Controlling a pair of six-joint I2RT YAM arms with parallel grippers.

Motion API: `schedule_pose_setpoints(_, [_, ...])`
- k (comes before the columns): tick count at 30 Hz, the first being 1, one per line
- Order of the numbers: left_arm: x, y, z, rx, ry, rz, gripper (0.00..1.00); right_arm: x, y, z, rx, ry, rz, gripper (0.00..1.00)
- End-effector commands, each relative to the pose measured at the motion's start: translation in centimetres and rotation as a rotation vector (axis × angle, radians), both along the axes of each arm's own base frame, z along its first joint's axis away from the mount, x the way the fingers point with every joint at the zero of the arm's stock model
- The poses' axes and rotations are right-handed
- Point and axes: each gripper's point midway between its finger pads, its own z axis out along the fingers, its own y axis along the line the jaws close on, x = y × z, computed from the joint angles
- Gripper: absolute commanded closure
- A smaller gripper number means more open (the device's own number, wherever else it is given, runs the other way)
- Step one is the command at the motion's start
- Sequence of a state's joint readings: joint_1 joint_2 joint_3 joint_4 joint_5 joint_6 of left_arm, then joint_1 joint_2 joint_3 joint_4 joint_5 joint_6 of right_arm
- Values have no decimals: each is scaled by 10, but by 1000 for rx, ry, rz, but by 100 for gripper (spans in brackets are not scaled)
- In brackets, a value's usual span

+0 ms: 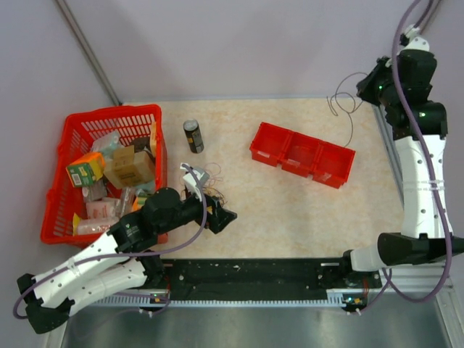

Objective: Untangle the cables

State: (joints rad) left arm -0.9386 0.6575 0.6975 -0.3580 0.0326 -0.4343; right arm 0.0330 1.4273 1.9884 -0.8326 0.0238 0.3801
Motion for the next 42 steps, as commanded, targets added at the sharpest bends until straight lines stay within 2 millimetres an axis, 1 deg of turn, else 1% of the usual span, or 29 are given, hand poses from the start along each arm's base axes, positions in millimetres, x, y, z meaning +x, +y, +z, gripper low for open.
schedule_pose_setpoints(1, [3, -2, 31, -72, -73, -3, 2, 7, -28, -45, -89, 54, -108, 100])
schedule_pose_setpoints(2, [4, -2, 30, -69, -71, 0, 2, 7, -32, -55, -99, 63, -125, 100])
schedule_pose_setpoints(3, [3, -2, 29, -66, -71, -2, 2, 9, -35, -69, -100, 80, -133, 100])
schedule_pose_setpoints(6, [3, -3, 31, -63, -75, -11, 2, 11, -39, -120, -104, 171, -147, 100])
schedule_pose_setpoints(8, [3, -3, 32, -56, -77, -14, 2, 7, -44, -149, -120, 233, -171, 100])
schedule_pose_setpoints(9, [3, -3, 33, -53, -79, -12, 2, 3, -45, -170, -123, 274, -176, 100])
schedule_pose_setpoints(13, [5, -2, 32, -53, -86, -3, 1, -9, -40, -225, -107, 398, -157, 100])
schedule_pose_setpoints(14, [6, -3, 31, -50, -85, -3, 2, -10, -40, -238, -106, 428, -154, 100])
schedule_pose_setpoints(16, [7, -5, 31, -46, -80, -6, 2, -6, -38, -260, -111, 482, -138, 100])
schedule_pose_setpoints(19, [5, -7, 33, -54, -77, -23, 2, 8, -34, -272, -107, 497, -110, 100])
schedule_pose_setpoints(21, [5, -8, 33, -51, -74, -23, 2, 24, -29, -274, -98, 485, -85, 100])
schedule_pose_setpoints(24, [4, -6, 36, -49, -74, -18, 3, 49, -26, -264, -87, 458, -74, 100])
schedule_pose_setpoints(27, [5, -3, 38, -49, -78, -8, 3, 74, -30, -248, -103, 415, -88, 100])
schedule_pose_setpoints(28, [5, -2, 38, -48, -78, -5, 3, 81, -31, -245, -110, 407, -93, 100])
schedule_pose_setpoints(32, [5, 0, 39, -46, -77, 4, 3, 105, -34, -236, -130, 381, -93, 100])
schedule_pose_setpoints(34, [4, 0, 39, -46, -74, 4, 3, 111, -34, -243, -137, 392, -95, 100])
schedule_pose_setpoints(36, [4, 0, 38, -48, -69, 2, 3, 109, -32, -253, -129, 413, -86, 100])
schedule_pose_setpoints(38, [4, 0, 36, -47, -63, 5, 3, 99, -30, -262, -112, 427, -83, 100])
schedule_pose_setpoints(42, [4, 0, 33, -53, -58, 7, 3, 63, -26, -284, -62, 452, -93, 100])
